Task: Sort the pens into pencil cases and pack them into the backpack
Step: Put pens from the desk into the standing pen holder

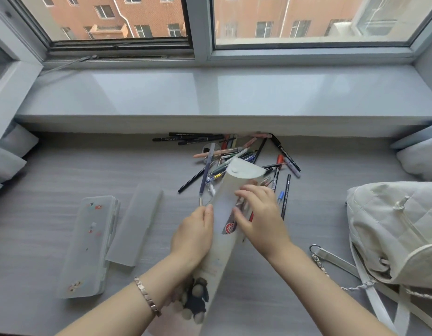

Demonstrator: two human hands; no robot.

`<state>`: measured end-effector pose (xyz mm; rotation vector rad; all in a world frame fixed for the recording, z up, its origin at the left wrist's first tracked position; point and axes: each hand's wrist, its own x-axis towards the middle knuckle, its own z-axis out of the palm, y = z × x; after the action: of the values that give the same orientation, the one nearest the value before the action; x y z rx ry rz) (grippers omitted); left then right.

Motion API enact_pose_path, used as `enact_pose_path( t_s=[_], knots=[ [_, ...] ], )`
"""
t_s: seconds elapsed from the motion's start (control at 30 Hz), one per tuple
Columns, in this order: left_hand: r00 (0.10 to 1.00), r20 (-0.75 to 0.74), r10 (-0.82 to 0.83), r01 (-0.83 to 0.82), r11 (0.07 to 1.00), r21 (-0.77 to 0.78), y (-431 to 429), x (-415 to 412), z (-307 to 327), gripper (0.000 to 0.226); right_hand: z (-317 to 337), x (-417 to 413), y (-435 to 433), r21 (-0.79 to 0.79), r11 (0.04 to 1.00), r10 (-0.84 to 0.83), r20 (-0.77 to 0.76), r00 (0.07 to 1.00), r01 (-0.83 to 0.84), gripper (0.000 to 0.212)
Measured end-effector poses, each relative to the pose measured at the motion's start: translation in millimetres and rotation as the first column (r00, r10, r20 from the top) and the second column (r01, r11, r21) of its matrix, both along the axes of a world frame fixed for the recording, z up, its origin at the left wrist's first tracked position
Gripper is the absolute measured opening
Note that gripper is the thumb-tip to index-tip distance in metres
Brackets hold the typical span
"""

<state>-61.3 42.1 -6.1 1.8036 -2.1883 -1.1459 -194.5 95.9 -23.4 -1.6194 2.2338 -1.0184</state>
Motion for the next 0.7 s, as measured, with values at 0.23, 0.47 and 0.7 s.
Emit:
enact_pose_path(
  t_s=[0.23, 0.47, 0.7],
  knots=[
    [0.992, -0.012, 0.122, -0.122, 0.993, -0.002, -29, 0, -12, 0.042, -22, -51, -6, 0.576, 0.757, -0.381, 0.003, 0.925, 0.31, 0.025],
    [0.994, -0.007, 0.106, -0.106, 0.994, -0.006, -34, -4, -16, 0.044, -37, -52, -20, 0.624, 0.708, -0.397, -0.038, 0.917, 0.332, 0.019],
    [0.996, -0.018, 0.089, -0.09, 0.996, -0.008, -44, -11, -17, 0.043, -28, -92, -57, 0.564, 0.709, -0.58, 0.126, 0.805, 0.423, 0.028]
  ],
)
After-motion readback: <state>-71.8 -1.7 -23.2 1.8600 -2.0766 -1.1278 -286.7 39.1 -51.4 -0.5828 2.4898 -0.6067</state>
